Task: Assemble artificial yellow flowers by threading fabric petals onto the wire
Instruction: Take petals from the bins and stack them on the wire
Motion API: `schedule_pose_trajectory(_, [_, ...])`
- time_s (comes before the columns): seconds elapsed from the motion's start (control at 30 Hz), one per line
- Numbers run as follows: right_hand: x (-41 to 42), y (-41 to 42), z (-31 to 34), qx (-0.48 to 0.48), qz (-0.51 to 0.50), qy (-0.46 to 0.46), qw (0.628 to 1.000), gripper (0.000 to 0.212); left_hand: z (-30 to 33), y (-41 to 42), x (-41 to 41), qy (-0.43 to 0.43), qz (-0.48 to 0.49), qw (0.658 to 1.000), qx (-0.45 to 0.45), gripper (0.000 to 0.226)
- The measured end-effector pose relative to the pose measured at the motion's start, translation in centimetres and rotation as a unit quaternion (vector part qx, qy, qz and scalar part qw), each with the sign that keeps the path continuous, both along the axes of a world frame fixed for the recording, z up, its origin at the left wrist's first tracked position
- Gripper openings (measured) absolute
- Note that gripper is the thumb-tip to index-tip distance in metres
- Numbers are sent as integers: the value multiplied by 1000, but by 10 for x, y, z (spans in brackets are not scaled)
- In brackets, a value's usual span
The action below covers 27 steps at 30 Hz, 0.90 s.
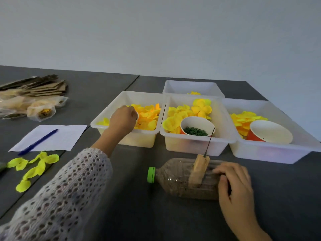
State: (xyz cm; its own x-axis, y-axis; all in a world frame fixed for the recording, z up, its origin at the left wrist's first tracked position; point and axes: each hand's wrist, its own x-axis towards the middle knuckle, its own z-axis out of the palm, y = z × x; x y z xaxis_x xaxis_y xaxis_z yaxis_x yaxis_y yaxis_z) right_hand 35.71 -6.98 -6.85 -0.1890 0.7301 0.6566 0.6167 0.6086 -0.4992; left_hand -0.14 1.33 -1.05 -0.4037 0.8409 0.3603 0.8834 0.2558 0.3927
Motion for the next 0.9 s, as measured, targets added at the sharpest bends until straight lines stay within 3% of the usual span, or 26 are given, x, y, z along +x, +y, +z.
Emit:
schedule_pose_trajectory(0.17, [1, 5, -14, 22, -14, -4, 1000, 26, 7, 23, -21, 173, 46, 956, -233, 31])
schedule_pose_trajectory(0.3, [-1, 8, -18, 36, -32, -16, 999, 26, 6, 43, -33, 160, 36, 939, -303, 28])
schedule_pose_trajectory(0.67, [-1, 10, -20, 39, -39, -15, 998, 25, -12, 52, -50, 112, 4, 976, -187, 11])
schedule_pose_trajectory(0.9, [-1, 9, -18, 38, -46, -11, 998, 25, -7, 53, -37, 101, 69, 984, -133, 32])
